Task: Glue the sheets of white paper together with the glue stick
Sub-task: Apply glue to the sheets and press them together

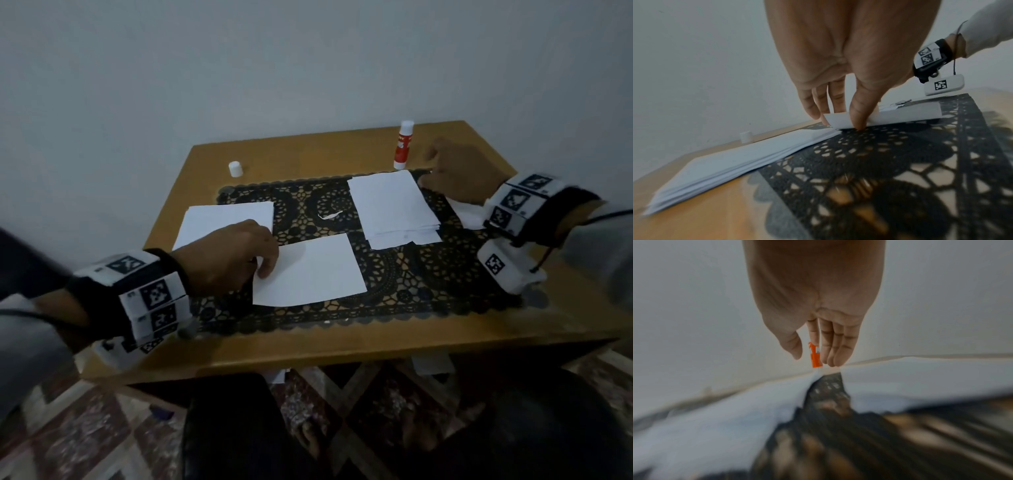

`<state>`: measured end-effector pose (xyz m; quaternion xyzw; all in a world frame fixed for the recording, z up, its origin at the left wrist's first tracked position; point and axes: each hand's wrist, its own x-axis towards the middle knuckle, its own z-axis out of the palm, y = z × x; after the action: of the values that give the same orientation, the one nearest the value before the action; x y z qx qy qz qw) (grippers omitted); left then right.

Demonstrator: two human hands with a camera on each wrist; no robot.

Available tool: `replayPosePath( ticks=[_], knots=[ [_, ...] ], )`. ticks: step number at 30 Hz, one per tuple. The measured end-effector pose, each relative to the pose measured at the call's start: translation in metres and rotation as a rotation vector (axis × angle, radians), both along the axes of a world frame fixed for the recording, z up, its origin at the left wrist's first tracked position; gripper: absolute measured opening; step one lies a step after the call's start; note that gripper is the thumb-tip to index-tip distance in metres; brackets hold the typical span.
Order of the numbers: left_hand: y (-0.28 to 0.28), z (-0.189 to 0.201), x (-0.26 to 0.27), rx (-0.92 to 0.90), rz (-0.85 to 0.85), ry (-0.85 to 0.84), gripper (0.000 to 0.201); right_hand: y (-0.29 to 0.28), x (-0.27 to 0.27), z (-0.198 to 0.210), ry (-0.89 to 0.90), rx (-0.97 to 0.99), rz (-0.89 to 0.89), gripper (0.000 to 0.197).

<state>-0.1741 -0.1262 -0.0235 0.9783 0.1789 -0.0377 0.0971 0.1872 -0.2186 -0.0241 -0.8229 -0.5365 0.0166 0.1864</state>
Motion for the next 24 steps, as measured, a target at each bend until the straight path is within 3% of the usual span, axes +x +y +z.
replayPosePath(
  ticks=[2,5,13,20,24],
  knots=[
    [0.002,-0.001,0.000,-0.008,0.002,0.003,0.036,0.015,-0.003,0.011,0.113,-0.005,-0.078,0.040],
    [0.005,-0.006,0.003,-0.019,-0.020,-0.018,0.033,0.036,-0.006,0.017,0.239,-0.027,-0.129,0.025],
    [0.007,-0.014,-0.001,0.038,-0.173,-0.158,0.035,0.079,0.010,0.011,0.461,-0.112,-0.202,0.018],
    [0.012,-0.017,0.000,-0.019,-0.178,-0.155,0.037,0.080,0.000,0.013,0.257,-0.041,-0.243,0.024],
    [0.006,-0.008,-0.002,-0.016,-0.134,-0.082,0.031,0.065,-0.016,0.029,0.199,0.059,-0.163,0.015]
  ],
)
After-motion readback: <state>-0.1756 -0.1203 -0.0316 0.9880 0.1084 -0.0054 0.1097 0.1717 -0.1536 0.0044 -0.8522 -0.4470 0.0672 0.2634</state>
